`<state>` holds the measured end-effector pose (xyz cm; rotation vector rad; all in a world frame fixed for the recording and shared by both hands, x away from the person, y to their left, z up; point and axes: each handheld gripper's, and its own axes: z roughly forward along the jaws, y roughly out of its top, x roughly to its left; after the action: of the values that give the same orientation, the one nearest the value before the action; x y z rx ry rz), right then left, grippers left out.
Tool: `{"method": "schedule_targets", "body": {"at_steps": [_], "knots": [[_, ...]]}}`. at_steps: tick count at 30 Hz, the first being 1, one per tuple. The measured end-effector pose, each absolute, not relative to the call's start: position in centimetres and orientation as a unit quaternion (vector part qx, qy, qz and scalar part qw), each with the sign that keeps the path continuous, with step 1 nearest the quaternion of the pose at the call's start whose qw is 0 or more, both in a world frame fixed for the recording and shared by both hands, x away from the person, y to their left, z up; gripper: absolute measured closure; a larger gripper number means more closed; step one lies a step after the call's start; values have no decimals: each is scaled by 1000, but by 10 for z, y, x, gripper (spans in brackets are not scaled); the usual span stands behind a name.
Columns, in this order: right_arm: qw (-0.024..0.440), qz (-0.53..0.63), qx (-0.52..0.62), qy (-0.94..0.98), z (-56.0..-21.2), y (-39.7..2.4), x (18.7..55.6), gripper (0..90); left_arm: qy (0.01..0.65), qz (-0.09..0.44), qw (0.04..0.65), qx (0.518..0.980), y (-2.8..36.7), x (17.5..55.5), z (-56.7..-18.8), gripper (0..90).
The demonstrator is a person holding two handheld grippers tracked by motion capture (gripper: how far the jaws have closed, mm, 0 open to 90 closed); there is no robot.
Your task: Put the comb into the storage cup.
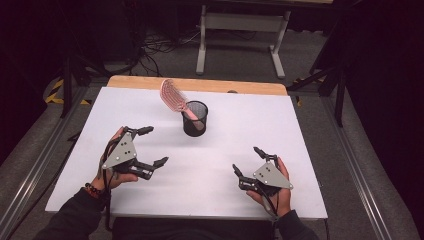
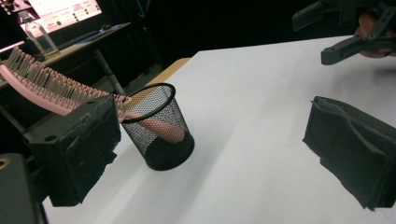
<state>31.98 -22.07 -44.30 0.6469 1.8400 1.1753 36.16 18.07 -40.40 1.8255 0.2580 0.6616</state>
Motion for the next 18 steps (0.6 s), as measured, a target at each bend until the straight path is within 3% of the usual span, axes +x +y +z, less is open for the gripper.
{"method": "schedule_targets", "body": {"at_steps": [18], "knots": [[420, 465, 260, 735, -442, -223, 314, 168, 118, 284, 538, 785, 201, 348, -422, 51]]}}
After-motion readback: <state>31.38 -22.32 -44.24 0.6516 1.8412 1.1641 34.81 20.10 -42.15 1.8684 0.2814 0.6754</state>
